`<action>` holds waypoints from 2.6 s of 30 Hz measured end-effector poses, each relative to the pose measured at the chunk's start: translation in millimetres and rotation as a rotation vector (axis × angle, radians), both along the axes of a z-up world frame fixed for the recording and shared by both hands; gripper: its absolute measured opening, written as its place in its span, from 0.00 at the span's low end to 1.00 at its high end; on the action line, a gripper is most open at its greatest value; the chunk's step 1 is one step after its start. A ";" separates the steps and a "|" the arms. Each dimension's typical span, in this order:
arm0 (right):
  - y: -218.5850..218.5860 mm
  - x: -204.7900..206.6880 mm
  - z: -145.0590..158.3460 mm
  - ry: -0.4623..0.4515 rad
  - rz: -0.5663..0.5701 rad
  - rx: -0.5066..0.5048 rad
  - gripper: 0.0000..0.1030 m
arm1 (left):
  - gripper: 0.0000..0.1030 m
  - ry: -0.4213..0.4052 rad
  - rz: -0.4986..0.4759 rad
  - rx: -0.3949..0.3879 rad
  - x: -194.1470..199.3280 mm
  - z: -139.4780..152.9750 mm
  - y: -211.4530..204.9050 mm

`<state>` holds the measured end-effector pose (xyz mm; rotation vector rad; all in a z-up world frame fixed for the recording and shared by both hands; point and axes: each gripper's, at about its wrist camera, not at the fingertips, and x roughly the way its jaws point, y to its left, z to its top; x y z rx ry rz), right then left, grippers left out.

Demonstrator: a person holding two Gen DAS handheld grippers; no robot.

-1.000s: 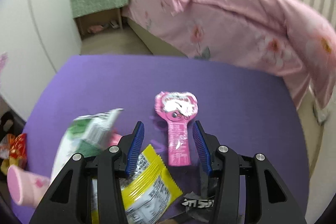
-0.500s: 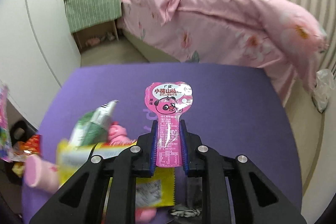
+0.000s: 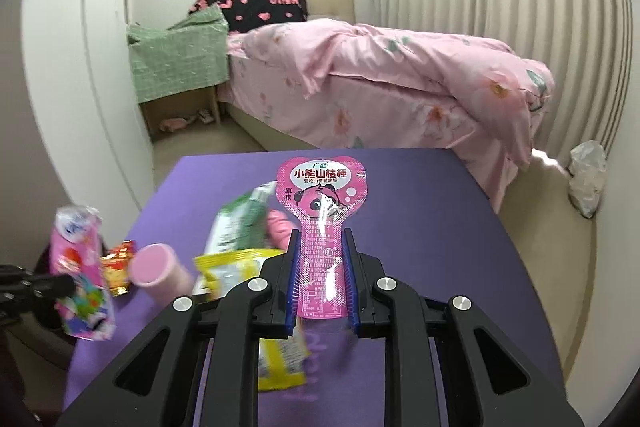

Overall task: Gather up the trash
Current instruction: 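Drop the tissue pack into the bin with the left gripper, right gripper holding the packet, then lower the pink candy packet into the bin and open the right gripper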

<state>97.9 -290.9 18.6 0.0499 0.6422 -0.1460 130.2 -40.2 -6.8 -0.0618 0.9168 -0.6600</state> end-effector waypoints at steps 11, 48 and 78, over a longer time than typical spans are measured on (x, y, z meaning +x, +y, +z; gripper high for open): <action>44.6 -13.6 13.9 -0.030 0.134 -0.011 0.18 | 0.03 -0.002 0.086 0.010 -24.6 -0.1 34.5; 162.7 8.3 2.8 0.015 0.434 -0.049 0.18 | 0.03 0.035 0.523 0.125 9.2 -51.8 180.8; 245.6 54.3 -29.5 0.137 0.696 0.010 0.18 | 0.47 -0.057 0.711 0.018 -35.3 -34.5 247.7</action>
